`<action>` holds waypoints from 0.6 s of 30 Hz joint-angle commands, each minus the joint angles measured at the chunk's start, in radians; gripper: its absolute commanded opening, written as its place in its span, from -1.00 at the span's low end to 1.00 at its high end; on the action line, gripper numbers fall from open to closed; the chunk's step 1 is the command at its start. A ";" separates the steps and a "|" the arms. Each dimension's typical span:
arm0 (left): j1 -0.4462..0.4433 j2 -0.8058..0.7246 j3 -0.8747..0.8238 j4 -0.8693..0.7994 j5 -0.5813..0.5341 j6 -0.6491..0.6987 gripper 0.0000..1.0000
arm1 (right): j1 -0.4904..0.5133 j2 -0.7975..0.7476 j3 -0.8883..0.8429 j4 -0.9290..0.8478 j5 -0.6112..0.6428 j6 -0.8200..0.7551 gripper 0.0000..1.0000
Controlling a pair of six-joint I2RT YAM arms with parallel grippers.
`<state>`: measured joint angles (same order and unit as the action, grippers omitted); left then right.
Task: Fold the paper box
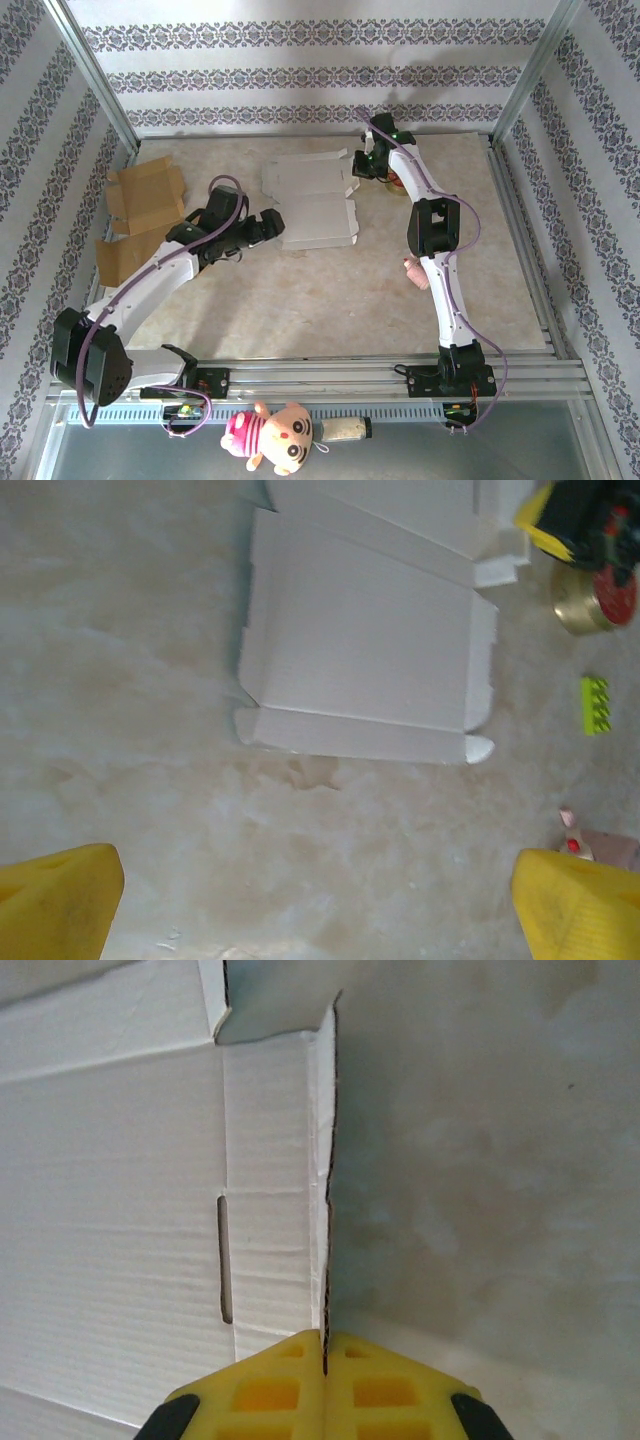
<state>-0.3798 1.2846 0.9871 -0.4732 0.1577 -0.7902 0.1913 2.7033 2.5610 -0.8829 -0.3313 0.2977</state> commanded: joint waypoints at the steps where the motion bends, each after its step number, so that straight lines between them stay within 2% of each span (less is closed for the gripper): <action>1: 0.076 0.025 0.029 -0.079 0.021 0.018 0.99 | -0.007 -0.161 -0.123 -0.008 -0.069 -0.087 -1.00; 6: 0.163 0.087 0.054 -0.058 0.028 0.121 1.00 | 0.007 -0.416 -0.511 0.116 -0.086 -0.172 -1.00; 9: 0.180 0.163 0.097 -0.048 0.004 0.175 0.87 | 0.014 -0.558 -0.749 0.215 -0.056 -0.187 -1.00; 11: 0.185 0.236 0.121 -0.030 0.025 0.191 0.76 | 0.016 -0.632 -0.874 0.279 -0.042 -0.180 -1.00; 18: 0.190 0.472 0.202 0.047 0.128 0.179 0.39 | 0.028 -0.717 -1.046 0.364 -0.038 -0.151 -1.00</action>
<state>-0.2008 1.7092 1.1660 -0.4671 0.2329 -0.6285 0.2054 2.0121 1.5627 -0.5850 -0.3817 0.1497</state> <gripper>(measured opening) 0.715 0.047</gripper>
